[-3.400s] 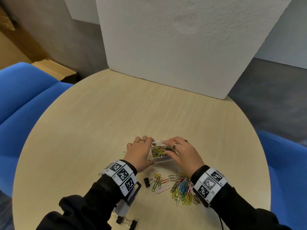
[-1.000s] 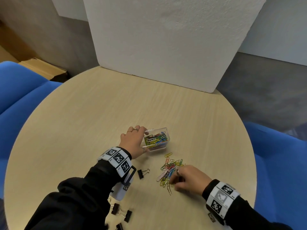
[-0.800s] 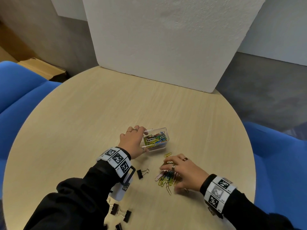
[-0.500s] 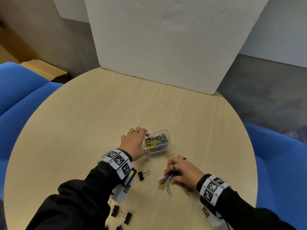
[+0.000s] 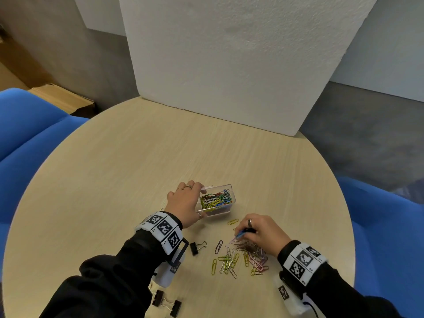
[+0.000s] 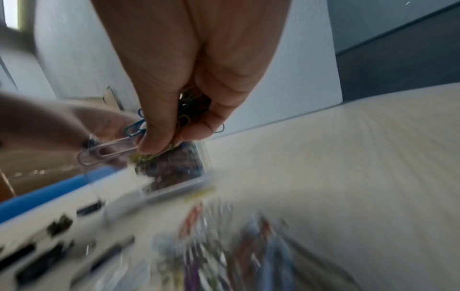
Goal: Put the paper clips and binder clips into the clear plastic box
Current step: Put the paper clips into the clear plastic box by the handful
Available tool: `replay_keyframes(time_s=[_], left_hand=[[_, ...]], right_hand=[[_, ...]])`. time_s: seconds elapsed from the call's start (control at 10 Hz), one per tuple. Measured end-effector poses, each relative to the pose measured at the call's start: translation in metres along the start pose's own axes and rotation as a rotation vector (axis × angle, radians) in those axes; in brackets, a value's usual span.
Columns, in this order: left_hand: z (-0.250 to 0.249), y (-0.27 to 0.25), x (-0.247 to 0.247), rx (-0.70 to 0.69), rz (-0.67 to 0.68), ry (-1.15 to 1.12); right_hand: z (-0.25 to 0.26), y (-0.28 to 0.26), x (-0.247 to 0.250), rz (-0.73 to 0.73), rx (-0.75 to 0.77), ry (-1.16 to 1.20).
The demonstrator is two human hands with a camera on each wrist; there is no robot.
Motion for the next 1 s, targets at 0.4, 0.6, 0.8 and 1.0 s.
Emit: replay_keyframes(time_s=[0.4, 0.6, 0.8, 1.0], left_hand=[[0.001, 0.000, 0.000, 0.002, -0.008, 0.026], [0.003, 0.002, -0.002, 0.000, -0.007, 0.036], [0.002, 0.002, -0.002, -0.004, -0.012, 0.029], [0.002, 0.002, -0.002, -0.002, -0.007, 0.039]], right_hand=[[0.054, 0.050, 0.025, -0.305, 0.072, -0.071], [0.048, 0.041, 0.027, -0.360, 0.153, 0.163], [0.035, 0.035, 0.023, -0.420, 0.278, -0.199], [0.038, 0.034, 0.020, -0.554, 0.337, -0.423]])
Point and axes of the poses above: each hand's wrist, its own y-axis towards the middle knuckle, its own x-axis out of the back of the hand, z = x × y, the point moved 5 cm from there along y, towards the middle knuckle, and after that the axes turned 6 degrees about -x, right-handed, at the moved point
